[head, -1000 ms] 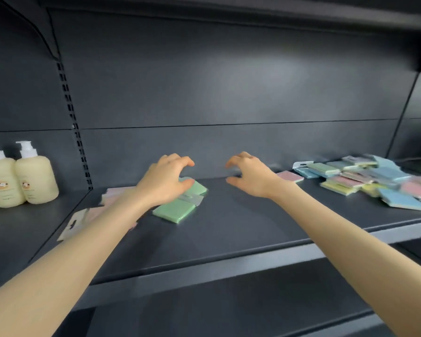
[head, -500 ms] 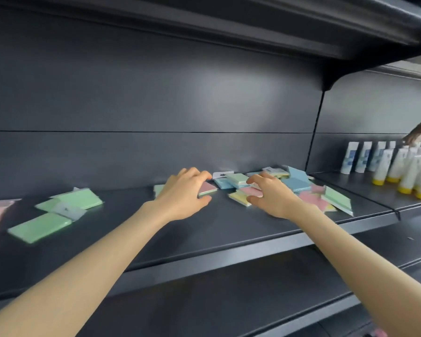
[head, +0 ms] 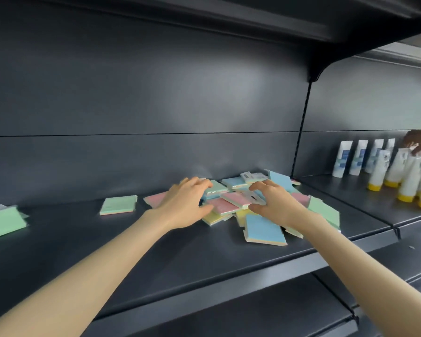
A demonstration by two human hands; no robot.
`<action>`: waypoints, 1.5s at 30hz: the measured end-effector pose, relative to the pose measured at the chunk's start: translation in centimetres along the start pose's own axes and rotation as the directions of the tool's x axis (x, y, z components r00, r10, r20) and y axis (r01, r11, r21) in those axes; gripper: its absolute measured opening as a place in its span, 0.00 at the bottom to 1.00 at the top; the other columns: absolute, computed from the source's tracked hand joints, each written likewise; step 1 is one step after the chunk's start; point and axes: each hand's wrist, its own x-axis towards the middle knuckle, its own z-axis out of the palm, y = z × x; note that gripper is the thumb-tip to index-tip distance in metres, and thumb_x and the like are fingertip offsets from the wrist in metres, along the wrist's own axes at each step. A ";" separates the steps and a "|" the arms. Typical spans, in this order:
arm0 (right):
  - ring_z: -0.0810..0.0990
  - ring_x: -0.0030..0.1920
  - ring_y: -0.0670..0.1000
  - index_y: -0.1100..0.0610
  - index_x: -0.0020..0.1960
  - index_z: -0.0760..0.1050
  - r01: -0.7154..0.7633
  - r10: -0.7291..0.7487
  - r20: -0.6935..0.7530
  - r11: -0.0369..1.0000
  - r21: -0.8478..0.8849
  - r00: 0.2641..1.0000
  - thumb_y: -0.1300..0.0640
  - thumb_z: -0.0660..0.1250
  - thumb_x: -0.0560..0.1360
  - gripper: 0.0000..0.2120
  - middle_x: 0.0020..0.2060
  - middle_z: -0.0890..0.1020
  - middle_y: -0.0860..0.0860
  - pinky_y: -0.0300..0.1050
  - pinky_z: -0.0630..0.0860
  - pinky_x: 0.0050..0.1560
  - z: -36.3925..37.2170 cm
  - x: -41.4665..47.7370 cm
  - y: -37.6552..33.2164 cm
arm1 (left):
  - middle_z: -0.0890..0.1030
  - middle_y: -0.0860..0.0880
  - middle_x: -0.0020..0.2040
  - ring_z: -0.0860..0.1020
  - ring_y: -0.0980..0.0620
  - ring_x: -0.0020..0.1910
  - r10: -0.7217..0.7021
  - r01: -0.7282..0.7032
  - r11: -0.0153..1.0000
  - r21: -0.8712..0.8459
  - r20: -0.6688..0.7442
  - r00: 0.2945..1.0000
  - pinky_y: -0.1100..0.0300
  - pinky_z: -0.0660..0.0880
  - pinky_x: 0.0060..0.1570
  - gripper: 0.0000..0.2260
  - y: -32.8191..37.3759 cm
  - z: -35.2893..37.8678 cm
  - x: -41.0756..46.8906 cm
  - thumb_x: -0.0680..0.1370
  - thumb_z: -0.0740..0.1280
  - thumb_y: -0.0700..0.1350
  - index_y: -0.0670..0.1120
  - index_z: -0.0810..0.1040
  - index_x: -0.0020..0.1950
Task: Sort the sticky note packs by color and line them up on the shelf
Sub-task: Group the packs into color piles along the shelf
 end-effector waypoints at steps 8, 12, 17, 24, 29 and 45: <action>0.67 0.67 0.54 0.53 0.69 0.67 0.009 -0.009 0.156 1.000 0.003 0.988 0.48 0.67 0.75 0.25 0.67 0.70 0.53 0.45 0.66 0.62 2.0 6.1 3.0 | 0.70 0.53 0.68 0.68 0.50 0.66 -0.098 0.121 0.986 -0.117 0.186 0.978 0.53 0.69 0.61 0.25 -1.4 4.5 5.7 0.75 0.64 0.60 0.50 0.67 0.68; 0.72 0.61 0.53 0.52 0.67 0.70 0.018 -0.031 0.215 0.998 0.061 0.976 0.47 0.69 0.72 0.24 0.62 0.75 0.51 0.43 0.69 0.57 2.7 8.8 3.7 | 0.75 0.50 0.58 0.74 0.49 0.57 -0.201 0.251 0.956 -0.153 0.283 0.938 0.51 0.72 0.58 0.28 -2.4 5.9 7.5 0.71 0.65 0.66 0.47 0.70 0.62; 0.74 0.57 0.49 0.47 0.68 0.68 -0.008 -0.051 0.357 0.987 0.161 0.933 0.45 0.70 0.71 0.26 0.59 0.76 0.47 0.38 0.71 0.55 3.4 10.8 4.8 | 0.74 0.49 0.55 0.74 0.49 0.52 -0.238 0.294 0.944 -0.146 0.314 0.919 0.53 0.73 0.53 0.29 -2.2 6.9 8.6 0.70 0.68 0.65 0.44 0.71 0.60; 0.68 0.67 0.47 0.46 0.73 0.60 0.061 -0.116 0.499 0.990 0.125 0.859 0.42 0.70 0.71 0.34 0.67 0.69 0.43 0.41 0.65 0.65 2.6 11.9 5.9 | 0.72 0.50 0.36 0.70 0.51 0.35 -0.317 0.416 0.874 -0.251 0.356 0.879 0.59 0.64 0.36 0.22 -1.5 7.5 9.2 0.64 0.75 0.62 0.47 0.74 0.45; 0.68 0.68 0.48 0.50 0.75 0.57 0.015 -0.143 0.501 0.968 0.251 0.854 0.45 0.76 0.66 0.44 0.70 0.67 0.47 0.38 0.65 0.64 2.9 12.8 7.0 | 0.72 0.51 0.32 0.70 0.52 0.31 -0.389 0.513 0.769 -0.382 0.357 0.849 0.60 0.66 0.34 0.22 -0.7 7.8 8.7 0.61 0.79 0.59 0.46 0.74 0.39; 0.76 0.31 0.45 0.57 0.42 0.68 0.154 -0.300 0.039 0.591 0.792 0.953 0.66 0.72 0.71 0.13 0.33 0.76 0.51 0.36 0.72 0.31 2.5 12.8 7.4 | 0.80 0.49 0.45 0.79 0.50 0.46 -0.604 0.357 0.622 -0.697 -0.137 0.785 0.56 0.73 0.45 0.10 2.0 5.5 5.6 0.73 0.70 0.38 0.49 0.74 0.49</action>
